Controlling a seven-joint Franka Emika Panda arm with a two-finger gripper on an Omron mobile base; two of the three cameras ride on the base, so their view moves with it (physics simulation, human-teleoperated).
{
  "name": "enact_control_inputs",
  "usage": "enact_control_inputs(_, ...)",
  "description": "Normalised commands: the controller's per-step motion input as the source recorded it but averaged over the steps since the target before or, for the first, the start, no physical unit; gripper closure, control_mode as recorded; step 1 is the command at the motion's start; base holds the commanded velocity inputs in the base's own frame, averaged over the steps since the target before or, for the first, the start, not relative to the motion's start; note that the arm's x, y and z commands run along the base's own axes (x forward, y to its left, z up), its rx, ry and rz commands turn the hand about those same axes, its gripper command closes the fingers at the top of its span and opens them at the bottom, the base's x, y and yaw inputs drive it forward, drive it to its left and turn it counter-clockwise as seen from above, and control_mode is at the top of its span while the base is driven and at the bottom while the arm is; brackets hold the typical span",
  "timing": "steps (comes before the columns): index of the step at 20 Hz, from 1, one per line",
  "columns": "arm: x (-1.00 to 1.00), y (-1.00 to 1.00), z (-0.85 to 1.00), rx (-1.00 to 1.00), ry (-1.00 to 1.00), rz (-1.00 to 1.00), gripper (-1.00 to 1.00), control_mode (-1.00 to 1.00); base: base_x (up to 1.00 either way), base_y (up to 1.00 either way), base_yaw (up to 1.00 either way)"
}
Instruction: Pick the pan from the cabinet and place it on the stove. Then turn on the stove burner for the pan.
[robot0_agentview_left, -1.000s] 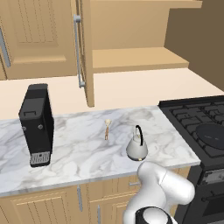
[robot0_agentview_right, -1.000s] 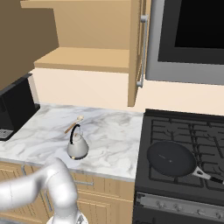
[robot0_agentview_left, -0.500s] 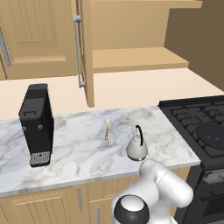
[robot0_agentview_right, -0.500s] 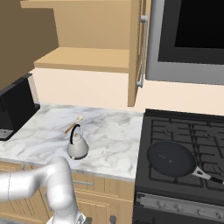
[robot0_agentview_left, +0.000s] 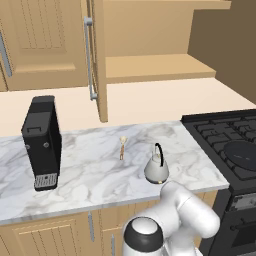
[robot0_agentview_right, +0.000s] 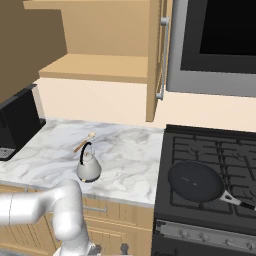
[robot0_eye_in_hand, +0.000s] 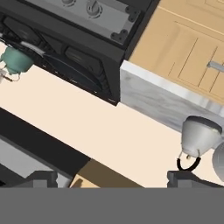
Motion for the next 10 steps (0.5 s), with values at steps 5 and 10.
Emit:
enact_control_inputs(5,0.00,-0.08,-0.04,0.07,-0.01,0.03,-1.00,-1.00,0.00,0.00,0.00)
enact_control_inputs(10,0.07,-0.29,-0.04,0.11,0.00,0.03,-1.00,-1.00,0.00,0.00,0.00)
